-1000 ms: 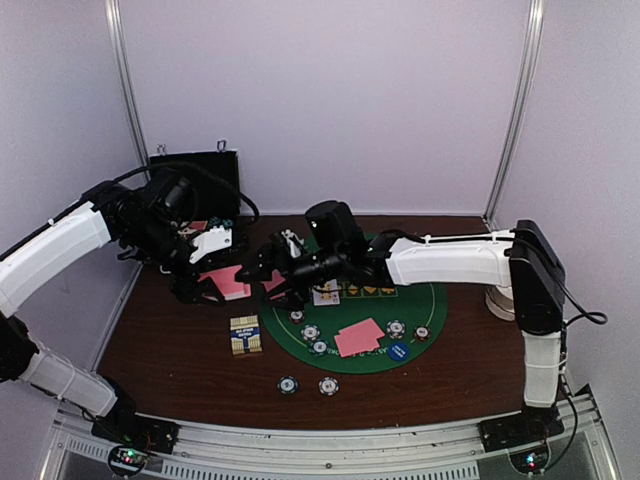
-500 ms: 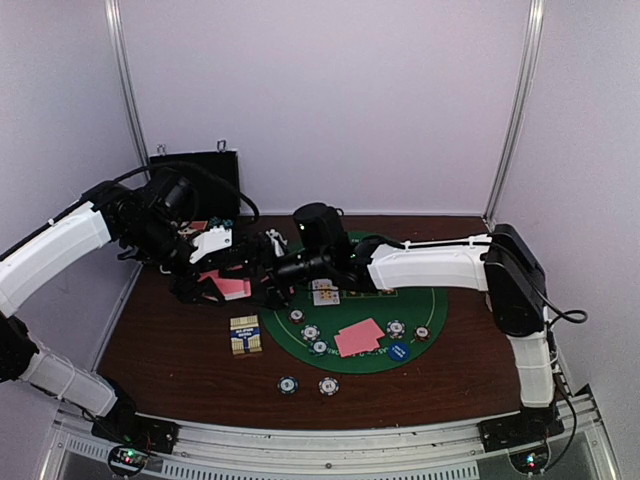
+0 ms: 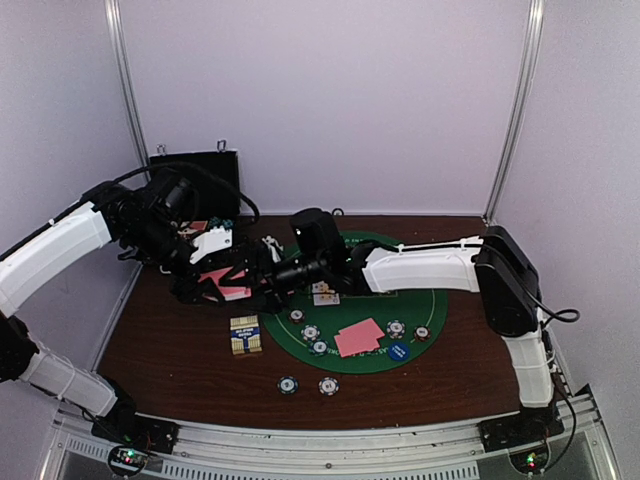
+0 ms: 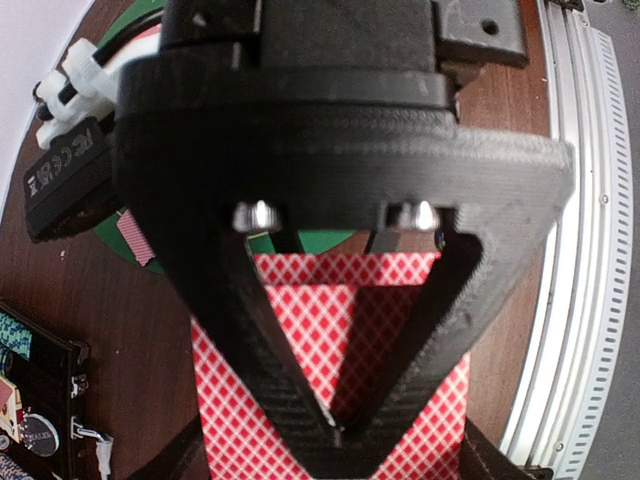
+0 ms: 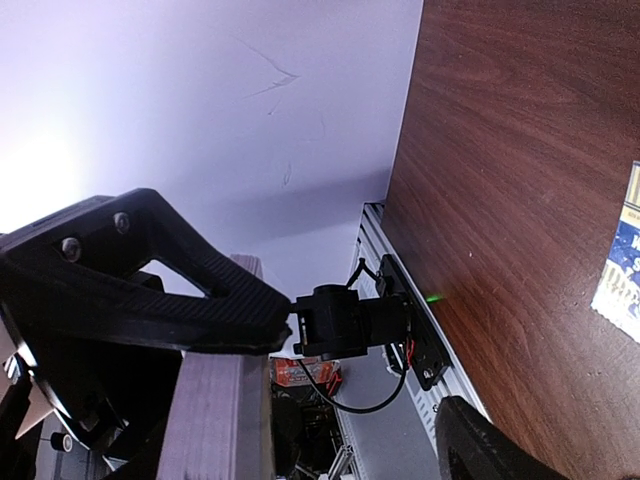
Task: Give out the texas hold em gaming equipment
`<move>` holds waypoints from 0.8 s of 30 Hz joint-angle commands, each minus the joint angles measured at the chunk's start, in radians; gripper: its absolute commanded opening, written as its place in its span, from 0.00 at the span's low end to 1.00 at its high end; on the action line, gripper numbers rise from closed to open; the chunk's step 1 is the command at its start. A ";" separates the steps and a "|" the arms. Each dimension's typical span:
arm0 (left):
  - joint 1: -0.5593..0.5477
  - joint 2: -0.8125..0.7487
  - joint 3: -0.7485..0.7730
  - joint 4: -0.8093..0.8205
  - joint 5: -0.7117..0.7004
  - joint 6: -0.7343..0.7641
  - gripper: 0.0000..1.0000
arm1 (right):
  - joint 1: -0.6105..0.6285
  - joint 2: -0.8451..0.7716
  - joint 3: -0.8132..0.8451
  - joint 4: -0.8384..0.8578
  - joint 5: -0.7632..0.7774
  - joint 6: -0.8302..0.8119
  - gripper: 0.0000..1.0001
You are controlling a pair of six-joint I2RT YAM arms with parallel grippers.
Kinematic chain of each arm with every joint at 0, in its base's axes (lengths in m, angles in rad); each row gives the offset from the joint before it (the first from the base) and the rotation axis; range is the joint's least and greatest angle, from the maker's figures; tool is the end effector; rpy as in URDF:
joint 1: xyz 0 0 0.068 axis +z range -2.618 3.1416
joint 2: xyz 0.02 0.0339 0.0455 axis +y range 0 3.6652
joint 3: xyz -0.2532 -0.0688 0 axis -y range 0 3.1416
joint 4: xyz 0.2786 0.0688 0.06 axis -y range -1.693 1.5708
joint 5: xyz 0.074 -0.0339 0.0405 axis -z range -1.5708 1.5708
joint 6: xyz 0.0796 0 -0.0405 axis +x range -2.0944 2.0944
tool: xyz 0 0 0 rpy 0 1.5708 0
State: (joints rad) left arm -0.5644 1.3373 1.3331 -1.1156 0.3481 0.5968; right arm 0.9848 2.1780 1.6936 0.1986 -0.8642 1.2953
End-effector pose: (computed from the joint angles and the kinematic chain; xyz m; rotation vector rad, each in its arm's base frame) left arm 0.2433 -0.1862 0.2847 1.5435 2.1578 -0.4562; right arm 0.2590 0.4997 0.2094 0.4059 -2.2678 -1.9004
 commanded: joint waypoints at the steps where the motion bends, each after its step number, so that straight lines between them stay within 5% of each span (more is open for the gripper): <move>1: 0.001 -0.018 0.003 0.035 0.018 0.011 0.00 | -0.037 -0.023 -0.020 -0.053 -0.002 -0.043 0.73; 9: 0.001 -0.022 0.000 0.035 0.018 0.011 0.00 | -0.047 -0.070 -0.062 -0.093 -0.019 -0.077 0.60; 24: 0.001 -0.030 -0.020 0.034 0.002 0.009 0.00 | -0.056 -0.161 -0.084 -0.088 -0.048 -0.055 0.17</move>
State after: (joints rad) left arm -0.5644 1.3361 1.3182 -1.1015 0.3431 0.5968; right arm 0.9398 2.0724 1.6348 0.1257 -0.9054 1.2346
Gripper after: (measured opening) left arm 0.666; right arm 0.208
